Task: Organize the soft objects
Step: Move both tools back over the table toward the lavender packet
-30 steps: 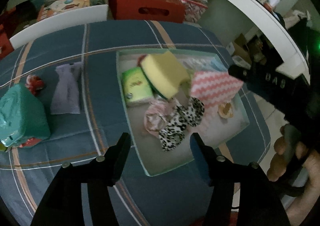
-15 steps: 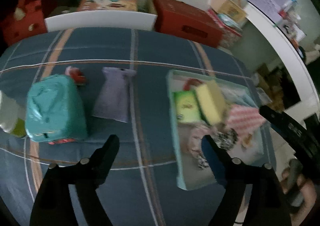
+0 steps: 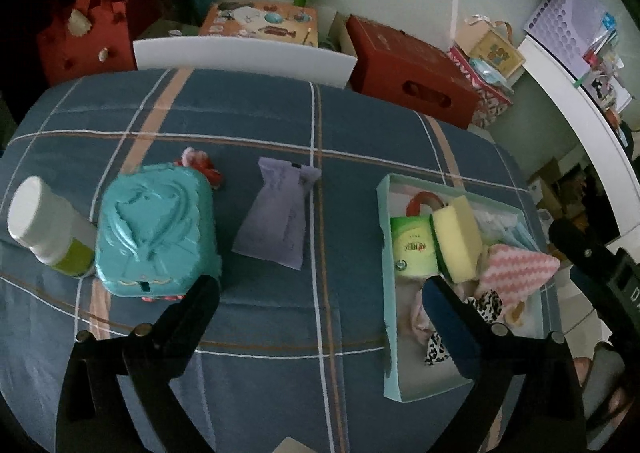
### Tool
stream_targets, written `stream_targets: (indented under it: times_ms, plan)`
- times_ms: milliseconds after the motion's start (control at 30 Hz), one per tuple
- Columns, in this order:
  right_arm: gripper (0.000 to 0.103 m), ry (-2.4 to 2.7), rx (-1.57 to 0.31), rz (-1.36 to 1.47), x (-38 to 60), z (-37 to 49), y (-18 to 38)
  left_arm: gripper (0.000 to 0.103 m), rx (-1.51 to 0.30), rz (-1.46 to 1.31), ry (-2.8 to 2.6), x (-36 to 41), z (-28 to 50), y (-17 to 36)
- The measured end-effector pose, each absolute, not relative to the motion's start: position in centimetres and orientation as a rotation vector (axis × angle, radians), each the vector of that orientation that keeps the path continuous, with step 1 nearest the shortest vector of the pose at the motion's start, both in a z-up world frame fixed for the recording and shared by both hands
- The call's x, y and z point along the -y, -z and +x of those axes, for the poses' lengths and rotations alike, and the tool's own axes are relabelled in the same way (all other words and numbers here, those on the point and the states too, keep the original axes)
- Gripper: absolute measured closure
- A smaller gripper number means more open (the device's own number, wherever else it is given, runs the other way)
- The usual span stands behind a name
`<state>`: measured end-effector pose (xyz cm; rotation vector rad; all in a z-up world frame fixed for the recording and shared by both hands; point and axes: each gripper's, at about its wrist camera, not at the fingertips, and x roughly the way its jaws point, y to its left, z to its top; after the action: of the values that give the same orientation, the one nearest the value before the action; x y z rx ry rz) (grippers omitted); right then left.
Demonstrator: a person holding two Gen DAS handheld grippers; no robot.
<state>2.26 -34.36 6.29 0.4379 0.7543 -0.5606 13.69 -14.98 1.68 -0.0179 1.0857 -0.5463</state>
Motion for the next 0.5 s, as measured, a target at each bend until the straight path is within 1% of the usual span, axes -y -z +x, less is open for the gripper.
stream_targets:
  times_ms: [333, 500]
  plan:
    - [0.000, 0.488, -0.758, 0.380, 31.7, 3.9, -6.8, 0.002, -1.018, -0.009, 0.520, 12.7, 13.9, -4.3]
    - [0.000, 0.438, -0.761, 0.360, 30.0, 4.9, -6.9, 0.002, -0.981, -0.034, 0.482, 10.3, 14.5, -5.7]
